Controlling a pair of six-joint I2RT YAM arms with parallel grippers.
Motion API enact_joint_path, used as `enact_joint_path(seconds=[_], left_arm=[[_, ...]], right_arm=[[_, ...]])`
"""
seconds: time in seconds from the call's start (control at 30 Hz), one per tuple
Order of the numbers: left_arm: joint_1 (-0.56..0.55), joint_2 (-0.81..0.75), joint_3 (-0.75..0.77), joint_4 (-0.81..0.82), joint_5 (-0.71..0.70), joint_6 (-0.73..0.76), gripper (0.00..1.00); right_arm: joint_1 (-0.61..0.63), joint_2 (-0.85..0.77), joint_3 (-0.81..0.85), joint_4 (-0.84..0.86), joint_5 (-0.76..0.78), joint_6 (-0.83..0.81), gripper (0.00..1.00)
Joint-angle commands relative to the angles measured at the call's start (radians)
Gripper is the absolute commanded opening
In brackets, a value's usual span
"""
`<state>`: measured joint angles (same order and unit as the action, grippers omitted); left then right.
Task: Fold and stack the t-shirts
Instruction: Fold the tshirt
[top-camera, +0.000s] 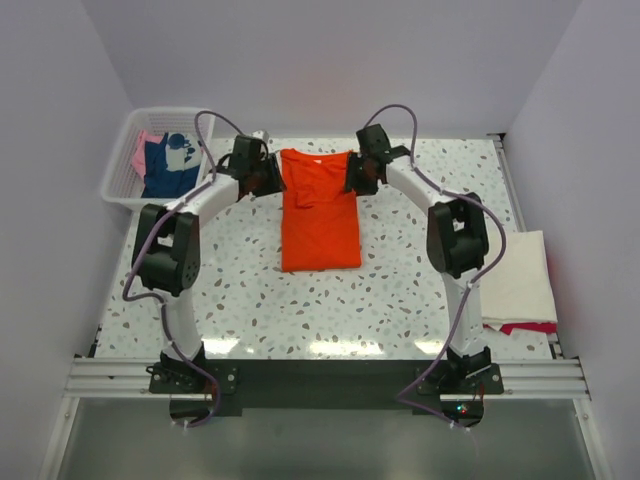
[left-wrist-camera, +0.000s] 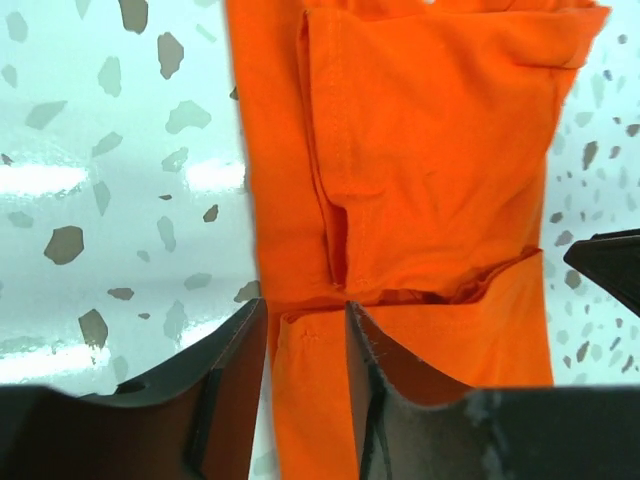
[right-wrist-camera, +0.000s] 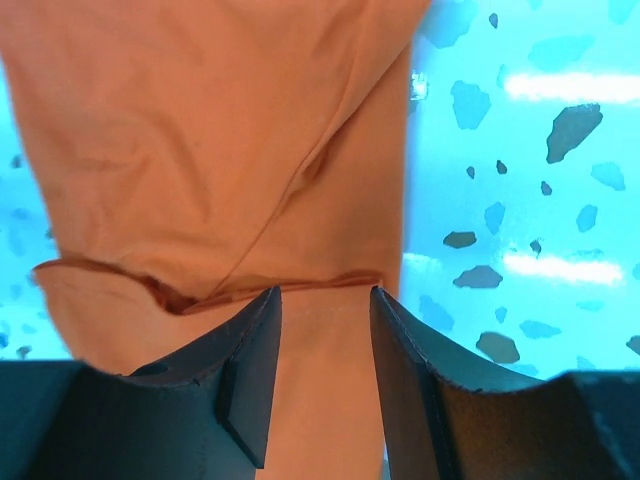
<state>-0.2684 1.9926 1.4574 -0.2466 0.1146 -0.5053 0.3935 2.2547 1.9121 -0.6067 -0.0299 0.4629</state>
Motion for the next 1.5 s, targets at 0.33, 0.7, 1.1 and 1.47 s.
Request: enact_joint_path(seconds=[0.33,0.7,1.1,1.47], left_arm=[[-0.204,-0.276,-0.264,0.113,0.069,-0.185,0.0],[-0.238,-0.198,-0.451,0.262,0.08,-0.268,0.0],[-0.236,-0.169,-0.522,0.274,0.059,-0.272,0.0],[-0.216,-0.32,-0.427,0.193,0.071,-0.194,0.14]], right_arm=[[0.074,-0.28,-0.361,0.294,-0.306,0.109,0.43],[0.056,0.014,-0.134,0.288,-0.45,0.161,0.4],[-0.027,0.158,-0.01,0.294,-0.597,0.2,0.41],[-0.038,-0.142,-0.114,0.162,-0.432,0.125,0.42]])
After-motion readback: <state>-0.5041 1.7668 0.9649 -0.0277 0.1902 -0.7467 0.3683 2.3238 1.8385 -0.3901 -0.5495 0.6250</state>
